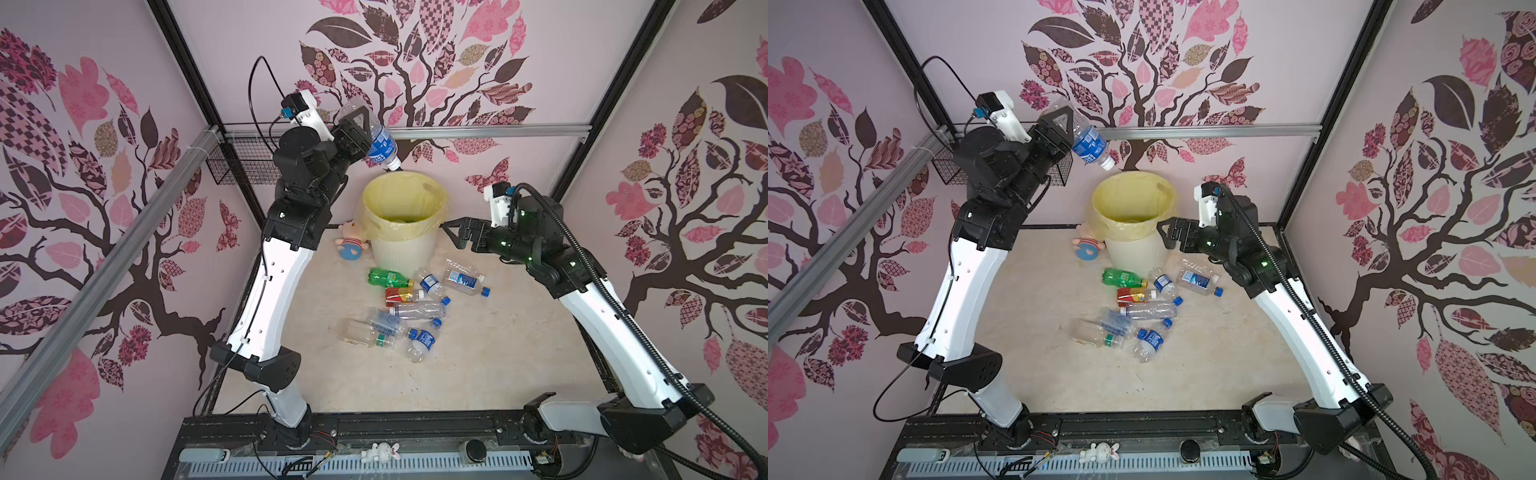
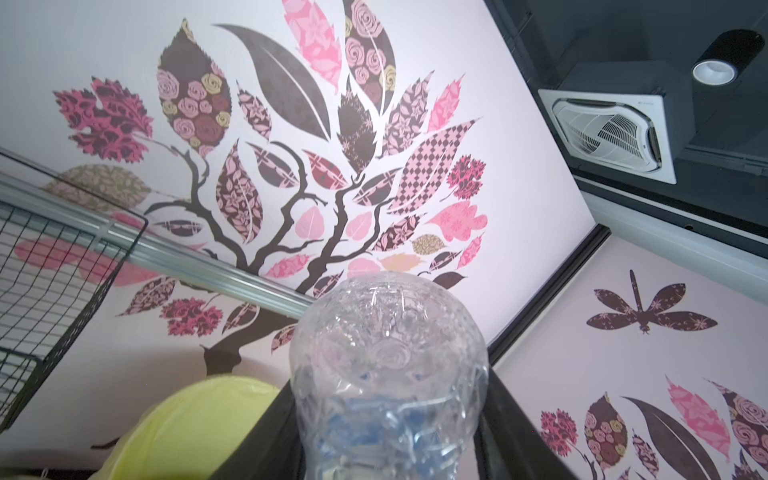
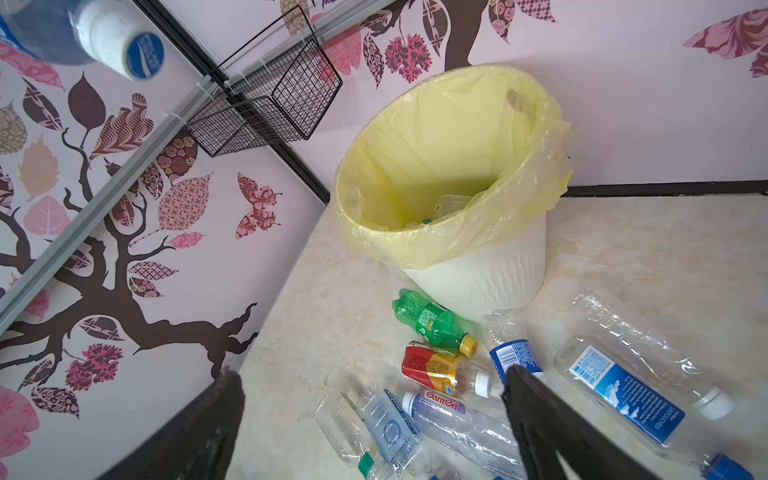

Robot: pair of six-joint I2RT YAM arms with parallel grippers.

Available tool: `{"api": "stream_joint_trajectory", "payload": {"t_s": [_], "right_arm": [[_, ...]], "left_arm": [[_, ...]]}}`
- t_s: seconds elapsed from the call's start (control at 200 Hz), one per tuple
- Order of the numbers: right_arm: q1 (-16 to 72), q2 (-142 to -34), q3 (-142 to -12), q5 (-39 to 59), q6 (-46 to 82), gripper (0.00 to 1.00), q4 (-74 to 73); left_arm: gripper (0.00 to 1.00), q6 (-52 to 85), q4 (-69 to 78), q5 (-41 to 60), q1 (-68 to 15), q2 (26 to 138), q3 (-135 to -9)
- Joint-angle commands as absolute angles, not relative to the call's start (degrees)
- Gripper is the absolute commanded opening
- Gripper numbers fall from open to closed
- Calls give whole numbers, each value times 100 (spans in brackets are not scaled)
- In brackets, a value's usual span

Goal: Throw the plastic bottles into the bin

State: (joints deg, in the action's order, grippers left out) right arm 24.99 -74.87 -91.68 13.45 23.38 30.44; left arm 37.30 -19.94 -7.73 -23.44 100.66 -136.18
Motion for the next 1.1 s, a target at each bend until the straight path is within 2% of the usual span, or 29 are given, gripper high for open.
{"api": "stream_joint_trajectory", "payload": {"t_s": [0.0,0.045,0.11,0.195,0.28,0.465,0.78,0.98,1.09], "right_arm": [[2532,-7495,-9416,1301,2382,100,3107],[2532,-7496,-9404,1301,2382,100,3120],[2528,-7493,-9404,1296,2356,100,3179],[2533,-7471,-9358,1292,2312,100,3217],[2531,-7470,-9309,1316,2298,100,3204],[2523,-7513,-9254,1389,2316,100,3116],[2530,-7664,-9277,1283,2421,100,3055],[2500,-7742,-9286,682,2522,100,3391],[2390,-7788,-9197,470,2570,100,3604]], "left_arm": [[42,3718,-1997,-919,-2344,10757,-13682],[43,3921,-2142,-821,-2347,10960,-13710],[52,4079,-2246,-496,-2359,11188,-13734],[82,4278,-2566,-121,-2372,11466,-13856],[97,4256,-3133,-56,-2373,11619,-14110],[97,4151,-2933,20,-2370,11148,-13414],[97,4104,-3285,267,-2432,10656,-13124],[97,4109,-3269,474,-2638,10030,-12294],[97,3983,-3211,545,-2818,9548,-11428]]}}
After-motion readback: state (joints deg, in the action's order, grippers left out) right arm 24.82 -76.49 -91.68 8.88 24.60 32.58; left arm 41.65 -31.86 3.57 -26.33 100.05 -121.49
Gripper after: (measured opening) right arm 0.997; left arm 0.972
